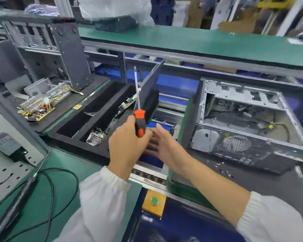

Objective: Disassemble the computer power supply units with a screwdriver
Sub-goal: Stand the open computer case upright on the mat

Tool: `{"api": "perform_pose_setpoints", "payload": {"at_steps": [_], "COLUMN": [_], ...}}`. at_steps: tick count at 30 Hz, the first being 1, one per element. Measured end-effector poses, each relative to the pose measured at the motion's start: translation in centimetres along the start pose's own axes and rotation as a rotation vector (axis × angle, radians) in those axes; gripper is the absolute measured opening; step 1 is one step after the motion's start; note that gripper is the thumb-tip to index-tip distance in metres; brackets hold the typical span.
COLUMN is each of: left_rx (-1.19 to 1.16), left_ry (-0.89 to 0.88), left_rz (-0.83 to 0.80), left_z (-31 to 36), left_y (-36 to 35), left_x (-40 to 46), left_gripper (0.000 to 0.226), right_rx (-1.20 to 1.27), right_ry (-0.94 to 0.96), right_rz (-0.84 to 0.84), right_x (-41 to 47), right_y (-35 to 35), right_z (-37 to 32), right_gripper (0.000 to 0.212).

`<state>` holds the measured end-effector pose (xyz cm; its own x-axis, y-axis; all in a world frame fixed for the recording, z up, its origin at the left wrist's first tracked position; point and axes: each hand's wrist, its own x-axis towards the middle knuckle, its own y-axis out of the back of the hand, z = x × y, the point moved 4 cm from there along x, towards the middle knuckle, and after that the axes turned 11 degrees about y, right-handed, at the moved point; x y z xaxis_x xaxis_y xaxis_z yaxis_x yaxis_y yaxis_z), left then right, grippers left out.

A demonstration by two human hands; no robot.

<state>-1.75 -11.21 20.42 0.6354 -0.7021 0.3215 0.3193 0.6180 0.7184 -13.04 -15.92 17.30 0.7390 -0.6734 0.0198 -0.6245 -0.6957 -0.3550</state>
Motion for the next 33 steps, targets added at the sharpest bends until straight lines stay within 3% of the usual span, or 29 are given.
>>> {"api": "perform_pose_setpoints", "payload": {"at_steps": [2, 6, 10, 13, 17, 21, 25, 28, 31, 33], "left_rx": [0.024, 0.042, -0.068, -0.186, 0.015, 0.254, 0.322, 0.345, 0.301, 0.238], "left_ry": [-0.121, -0.289, -0.389, -0.32, -0.156, 0.087, 0.059, 0.03, 0.079, 0.112], "left_rz": [-0.101, -0.271, -0.552, -0.682, -0.589, -0.514, -0.422, -0.424, -0.599, -0.703], "left_z": [3.8, 11.7, 17.9, 20.6, 20.8, 19.8, 20.7, 20.7, 19.9, 19.3], "left_y": [-2.4, -8.5, -14.0, -17.1, -21.0, -24.3, -26.4, -27.7, -29.5, -30.5], "left_x": [0.1, -0.9, -1.7, -0.1, 5.0, 8.5, 10.4, 12.1, 14.3, 15.4], "left_gripper": [0.032, 0.035, 0.021, 0.026, 0.029, 0.049, 0.036, 0.035, 0.031, 0.028], "right_rx": [-0.026, -0.383, -0.554, -0.67, -0.767, -1.308, -1.61, -1.725, -1.655, -1.524], "right_ry": [0.086, 0.147, 0.18, 0.138, 0.023, -0.052, -0.271, -0.364, -0.483, -0.583], "right_rz": [0.085, 0.355, 0.548, 0.644, 0.703, 0.879, 0.808, 0.743, 0.716, 0.658], "right_x": [-0.8, -2.5, -5.8, -8.0, -10.6, -11.9, -11.3, -10.2, -9.2, -8.9], "right_y": [2.8, 10.1, 17.9, 24.3, 32.0, 39.0, 43.3, 45.1, 46.6, 47.5], "right_z": [-3.6, -8.1, -11.1, -13.4, -16.0, -18.9, -18.7, -18.3, -18.8, -19.1], "right_gripper": [0.049, 0.022, 0.021, 0.021, 0.018, 0.037, 0.019, 0.028, 0.015, 0.02]}}
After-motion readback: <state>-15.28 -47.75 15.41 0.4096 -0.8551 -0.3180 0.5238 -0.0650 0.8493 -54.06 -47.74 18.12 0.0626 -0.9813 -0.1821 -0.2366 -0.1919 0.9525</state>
